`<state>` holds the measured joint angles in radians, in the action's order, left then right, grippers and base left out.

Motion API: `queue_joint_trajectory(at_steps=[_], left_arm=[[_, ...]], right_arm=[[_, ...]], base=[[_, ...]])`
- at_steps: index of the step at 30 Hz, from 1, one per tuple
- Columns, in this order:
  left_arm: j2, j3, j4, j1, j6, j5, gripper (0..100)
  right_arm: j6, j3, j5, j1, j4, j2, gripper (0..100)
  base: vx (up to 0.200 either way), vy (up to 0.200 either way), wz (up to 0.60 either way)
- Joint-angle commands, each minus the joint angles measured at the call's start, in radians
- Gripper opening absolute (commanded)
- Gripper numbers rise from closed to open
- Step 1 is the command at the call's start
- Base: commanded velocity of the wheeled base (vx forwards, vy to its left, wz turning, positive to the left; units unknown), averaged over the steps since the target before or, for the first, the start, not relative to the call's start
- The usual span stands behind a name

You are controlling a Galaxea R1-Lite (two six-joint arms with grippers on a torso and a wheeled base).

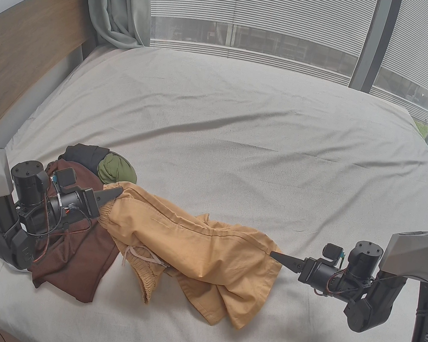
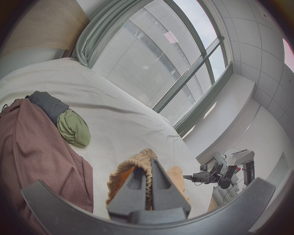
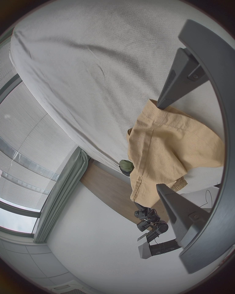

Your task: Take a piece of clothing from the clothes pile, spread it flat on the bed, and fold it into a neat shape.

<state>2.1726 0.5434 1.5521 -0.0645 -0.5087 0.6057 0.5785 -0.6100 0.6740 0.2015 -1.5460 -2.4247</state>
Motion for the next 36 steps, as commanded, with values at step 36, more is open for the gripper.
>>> queue_joint_trajectory(at_steps=[36], left_arm=[[0.001,-0.007,0.002,-0.008,-0.002,0.002,0]], right_arm=[[0.020,-0.103,-0.039,0.119,-0.008,0.056,100]], base=[[0.000,0.000,0.00]])
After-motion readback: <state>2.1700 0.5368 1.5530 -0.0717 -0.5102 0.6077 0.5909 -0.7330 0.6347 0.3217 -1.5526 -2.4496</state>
